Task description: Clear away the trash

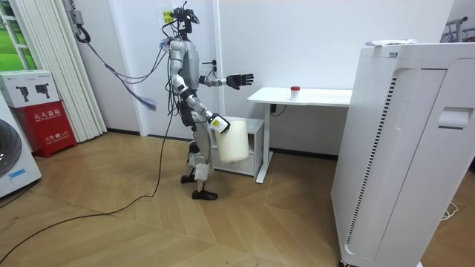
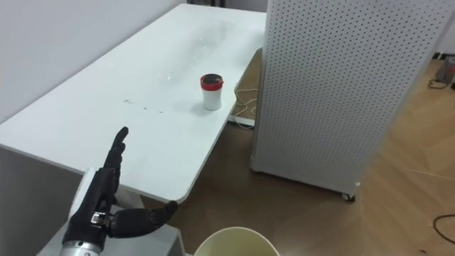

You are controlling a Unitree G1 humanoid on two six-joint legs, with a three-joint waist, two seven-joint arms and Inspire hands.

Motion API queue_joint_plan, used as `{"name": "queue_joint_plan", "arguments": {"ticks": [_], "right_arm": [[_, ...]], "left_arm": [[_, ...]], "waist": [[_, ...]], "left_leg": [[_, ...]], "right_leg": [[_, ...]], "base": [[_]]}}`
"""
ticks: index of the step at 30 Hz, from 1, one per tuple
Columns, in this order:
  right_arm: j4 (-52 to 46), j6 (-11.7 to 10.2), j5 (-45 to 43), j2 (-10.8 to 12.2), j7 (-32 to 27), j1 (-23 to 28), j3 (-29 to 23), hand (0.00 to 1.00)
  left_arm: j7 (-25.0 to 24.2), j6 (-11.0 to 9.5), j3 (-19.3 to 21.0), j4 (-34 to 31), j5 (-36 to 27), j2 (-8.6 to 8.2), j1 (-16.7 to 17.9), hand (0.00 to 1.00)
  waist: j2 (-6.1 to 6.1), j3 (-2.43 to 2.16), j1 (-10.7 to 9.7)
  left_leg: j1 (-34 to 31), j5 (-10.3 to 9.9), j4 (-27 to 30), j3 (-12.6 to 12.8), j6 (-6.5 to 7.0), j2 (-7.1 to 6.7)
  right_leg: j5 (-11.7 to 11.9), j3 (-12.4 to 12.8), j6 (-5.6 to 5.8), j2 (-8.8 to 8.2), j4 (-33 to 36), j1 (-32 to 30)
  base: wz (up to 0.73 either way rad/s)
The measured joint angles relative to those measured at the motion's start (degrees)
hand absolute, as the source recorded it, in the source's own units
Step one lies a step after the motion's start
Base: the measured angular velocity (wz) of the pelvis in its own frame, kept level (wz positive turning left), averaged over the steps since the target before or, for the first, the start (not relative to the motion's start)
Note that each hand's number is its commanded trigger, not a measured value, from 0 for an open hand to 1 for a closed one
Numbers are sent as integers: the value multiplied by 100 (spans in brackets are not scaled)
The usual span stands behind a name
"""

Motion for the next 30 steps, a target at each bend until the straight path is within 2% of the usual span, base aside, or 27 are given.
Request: {"name": "queue_joint_plan", "arguments": {"ticks": [2,4,5,6,7,8,9,10,11,12,13,14,15,16,17,18,19,20,21,23,24,25,26,27,28,29,30], "right_arm": [[0,5,-2,4,7,50,4,100],[0,55,-3,34,10,48,17,100],[0,62,-10,57,12,44,39,100],[-4,82,-32,74,9,42,44,100],[-5,89,-49,71,2,44,51,100],[-5,106,-61,66,-16,44,51,100],[-4,114,-68,69,-21,44,51,100],[-4,114,-68,79,-27,41,49,100],[-4,113,-66,86,-66,41,50,100],[-2,114,-41,71,-76,41,54,100],[-1,118,-24,67,-90,41,52,100],[2,124,6,52,-115,41,55,100],[3,134,40,43,-130,39,65,100],[3,143,46,37,-130,43,77,100],[4,204,42,29,-129,53,120,100],[6,259,43,25,-130,61,174,100],[6,277,42,32,-128,60,188,100],[6,302,42,37,-127,72,197,100],[6,305,19,17,-123,91,197,100],[5,305,-18,-40,-128,114,196,100],[5,305,-28,-49,-128,113,196,100],[5,305,-28,-46,-127,113,196,100],[3,305,-20,-53,-127,113,195,100],[3,305,-19,-67,-130,112,194,100],[-5,305,-18,-69,-131,106,194,100],[-16,305,-1,-74,-137,68,194,100],[-24,305,31,-80,-139,8,201,100]], "left_arm": [[120,-1,-3,9,-3,-2,47,0],[221,-7,-3,69,-23,10,109,0],[259,-7,0,145,-65,19,112,0],[266,-7,1,210,-128,19,112,0],[266,-7,3,224,-131,15,115,0],[259,-28,2,224,-180,-6,114,0],[253,-64,-1,228,-349,-37,118,0],[252,-68,0,228,-394,-45,116,0],[251,-198,-22,320,-457,-54,84,0],[258,-345,-35,445,-475,-87,80,0],[263,-387,-36,511,-472,-113,82,0],[264,-397,-42,584,-465,-148,99,0],[263,-402,-36,627,-464,-164,99,0],[264,-402,-29,641,-469,-171,102,0],[264,-402,-15,679,-467,-184,109,0],[263,-401,-13,735,-468,-186,115,0],[261,-401,-10,750,-467,-184,116,0],[257,-401,-6,751,-455,-183,115,0],[256,-401,-5,751,-453,-189,122,0],[245,-401,10,749,-452,-187,130,0],[224,-401,62,743,-453,-183,128,0],[220,-401,86,742,-459,-183,127,0],[212,-402,106,730,-463,-186,121,0],[206,-402,108,723,-449,-184,120,0],[204,-402,110,706,-448,-180,120,0],[208,-402,118,673,-445,-177,112,0],[213,-402,116,646,-457,-179,99,0]], "waist": [[0,11,12],[-24,27,75],[-47,40,142],[-59,49,137],[-45,53,159],[20,69,162],[19,97,197],[39,83,224],[39,75,210],[2,76,277],[-20,83,341],[-38,88,452],[-43,86,504],[-38,83,515],[-48,67,557],[-38,14,570],[-43,10,569],[-109,-6,508],[-171,-19,486],[-202,-16,539],[-233,-1,585],[-262,-3,586],[-292,4,582],[-326,-16,606],[-354,-21,634],[-390,-14,641],[-378,-12,659]], "left_leg": [[-4,-1,93,64,-2,18],[-25,-10,353,171,-15,49],[-152,-45,785,125,-72,56],[-438,-64,1535,5,-104,94],[-621,-62,1990,-60,-105,135],[-1042,36,2937,-282,-124,256],[-1413,219,3694,-579,-118,293],[-1581,197,3845,-710,-124,254],[-1963,104,3863,-873,21,86],[-2333,78,3646,-1010,62,-141],[-2490,92,3446,-1018,45,-252],[-2726,163,2836,-1023,-14,-401],[-2895,368,2059,-1056,-55,-491],[-2943,494,1664,-1111,-51,-528],[-3005,853,1009,-1185,-13,-573],[-2984,1282,683,-1254,-26,-584],[-2930,1466,615,-1279,-13,-614],[-2838,1639,549,-1316,55,-698],[-2797,1704,569,-1305,121,-767],[-2737,1747,747,-1179,206,-774],[-2692,1656,919,-1112,379,-809],[-2682,1566,1004,-1101,416,-855],[-2665,1365,1159,-1059,469,-927],[-2657,1170,1309,-966,531,-988],[-2647,1072,1371,-935,555,-1045],[-2644,877,1547,-882,634,-1143],[-2657,693,1794,-776,708,-1158]], "right_leg": [[-24,-25,-26,4,53,-11],[-100,-156,-112,-19,214,-51],[-188,-179,-185,-55,369,-85],[-285,-157,-250,-74,504,-97],[-362,-117,-287,-51,550,-94],[-494,51,-370,74,702,-82],[-591,147,-443,198,825,-61],[-630,212,-487,254,876,-56],[-691,269,-529,302,927,-35],[-737,352,-523,301,953,-35],[-754,394,-522,290,963,-35],[-802,405,-500,258,968,-62],[-863,406,-490,254,990,-63],[-898,406,-484,267,1003,-57],[-1009,411,-460,261,1074,-49],[-1120,405,-414,229,1138,-9],[-1177,411,-385,220,1148,18],[-1268,473,-307,204,1148,39],[-1313,474,-281,143,1131,103],[-1410,516,-294,81,1063,285],[-1501,585,-281,37,1051,417],[-1557,603,-264,-2,1047,474],[-1670,599,-232,-95,1025,594],[-1779,611,-194,-189,1044,677],[-1852,621,-163,-257,1118,687],[-1974,534,-52,-399,1466,634],[-1951,418,59,-521,2180,412]], "base": [[-24],[-48],[-55],[-44],[-30],[-35],[-36],[-25],[-23],[-32],[-56],[-57],[-49],[-40],[-41],[-37],[-14],[6],[4],[-19],[-22],[-8],[3],[0],[-7],[-11],[-10]]}}
